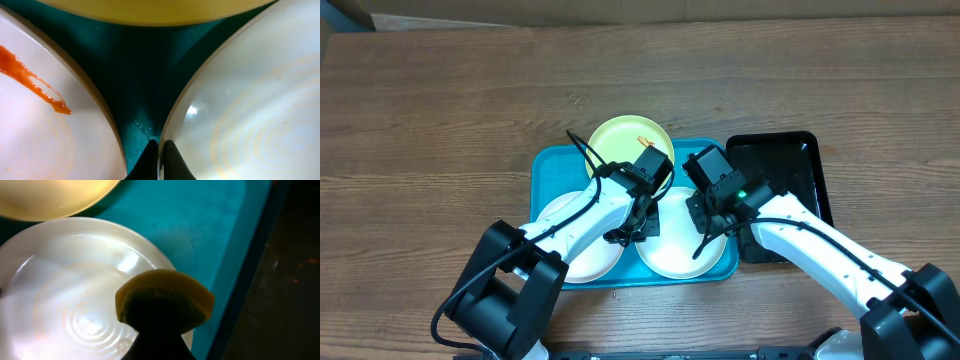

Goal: Clean dirty plates on tray and stack at the side
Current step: 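Move the sponge onto the right white plate and scrub it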

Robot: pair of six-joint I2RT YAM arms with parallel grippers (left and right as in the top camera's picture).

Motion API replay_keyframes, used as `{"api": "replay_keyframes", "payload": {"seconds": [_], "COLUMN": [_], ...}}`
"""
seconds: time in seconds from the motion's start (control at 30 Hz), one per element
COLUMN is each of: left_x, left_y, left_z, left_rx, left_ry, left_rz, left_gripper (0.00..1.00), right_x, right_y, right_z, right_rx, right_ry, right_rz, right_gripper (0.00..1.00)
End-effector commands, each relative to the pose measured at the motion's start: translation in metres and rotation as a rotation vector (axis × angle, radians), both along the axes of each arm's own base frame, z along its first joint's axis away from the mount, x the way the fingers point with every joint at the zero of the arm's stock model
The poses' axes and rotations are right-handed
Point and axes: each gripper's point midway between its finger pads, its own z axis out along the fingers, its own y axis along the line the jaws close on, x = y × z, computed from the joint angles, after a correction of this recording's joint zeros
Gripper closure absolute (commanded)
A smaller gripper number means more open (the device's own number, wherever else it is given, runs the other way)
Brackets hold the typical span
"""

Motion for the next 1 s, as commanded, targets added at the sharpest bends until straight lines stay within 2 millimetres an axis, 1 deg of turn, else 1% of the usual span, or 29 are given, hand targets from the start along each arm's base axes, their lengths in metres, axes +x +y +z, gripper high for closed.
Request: {"api": "replay_keyframes", "payload": {"seconds": [0.0, 0.17, 0.4, 0.57, 0.67, 0.8, 0.87, 0.97], "left_x": [0.006, 0.007, 0.006, 0.006, 0.006, 0.007, 0.007, 0.007], "left_y": [0.002, 0.002, 0.001, 0.001, 0.001, 0.001, 0.001, 0.001], "left_z": [0.001, 0.001, 0.001, 0.001, 0.001, 0.001, 0.001, 0.001], "left_rx": [0.004, 0.003, 0.001, 0.001, 0.001, 0.000, 0.000, 0.000], "left_ry": [-0.011, -0.013, -0.011, -0.011, -0.011, -0.012, -0.012, -0.012], "left_rz": [0.013, 0.011, 0.006, 0.006, 0.003, 0.003, 0.003, 0.003], "left_gripper": [0.96, 0.96, 0.96, 0.96, 0.96, 0.96, 0.96, 0.96], "right_x": [0.002, 0.001, 0.002, -0.002, -0.014, -0.031, -0.036, -0.039], "right_y": [-0.008, -0.008, -0.007, -0.007, 0.008, 0.028, 0.034, 0.037], "right_z": [-0.005, -0.022, -0.058, -0.079, -0.081, -0.078, -0.076, -0.072], "right_rx": [-0.043, -0.073, -0.113, -0.130, -0.046, 0.071, 0.106, 0.117], "right_ry": [-0.026, 0.010, 0.065, 0.113, 0.180, 0.278, 0.306, 0.329], "right_rz": [-0.009, 0.017, 0.019, 0.023, 0.050, 0.087, 0.100, 0.127], "right_gripper": [0.96, 0.96, 0.96, 0.96, 0.96, 0.96, 0.96, 0.96]}}
